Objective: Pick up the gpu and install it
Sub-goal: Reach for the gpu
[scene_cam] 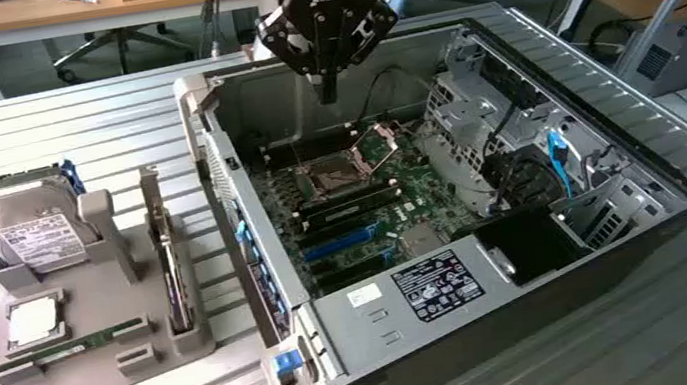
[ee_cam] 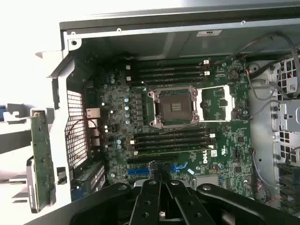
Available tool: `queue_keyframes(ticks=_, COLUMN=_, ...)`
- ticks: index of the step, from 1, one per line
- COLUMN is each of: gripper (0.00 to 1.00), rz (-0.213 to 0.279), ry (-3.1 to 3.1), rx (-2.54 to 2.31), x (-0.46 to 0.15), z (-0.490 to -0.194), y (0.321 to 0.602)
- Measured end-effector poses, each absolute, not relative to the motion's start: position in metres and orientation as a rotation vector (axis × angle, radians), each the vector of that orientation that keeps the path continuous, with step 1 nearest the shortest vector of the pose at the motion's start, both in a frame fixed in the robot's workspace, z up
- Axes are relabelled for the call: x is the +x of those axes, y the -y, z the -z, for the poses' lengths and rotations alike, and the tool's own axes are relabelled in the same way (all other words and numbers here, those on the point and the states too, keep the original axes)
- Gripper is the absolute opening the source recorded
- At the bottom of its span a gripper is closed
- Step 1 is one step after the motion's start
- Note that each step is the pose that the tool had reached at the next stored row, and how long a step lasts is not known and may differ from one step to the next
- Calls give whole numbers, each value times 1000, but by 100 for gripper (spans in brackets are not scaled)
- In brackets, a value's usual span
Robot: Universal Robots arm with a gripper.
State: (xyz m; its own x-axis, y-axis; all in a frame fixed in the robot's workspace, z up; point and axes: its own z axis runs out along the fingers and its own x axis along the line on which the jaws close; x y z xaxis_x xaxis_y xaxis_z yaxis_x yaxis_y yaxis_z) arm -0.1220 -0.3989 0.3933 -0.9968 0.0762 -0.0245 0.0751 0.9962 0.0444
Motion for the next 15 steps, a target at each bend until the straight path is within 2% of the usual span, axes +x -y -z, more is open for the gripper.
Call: queue_keyframes(ticks=15, gripper=11, rz=-68, ry=-3113, rx=118, x=-127, z=-393, y=399)
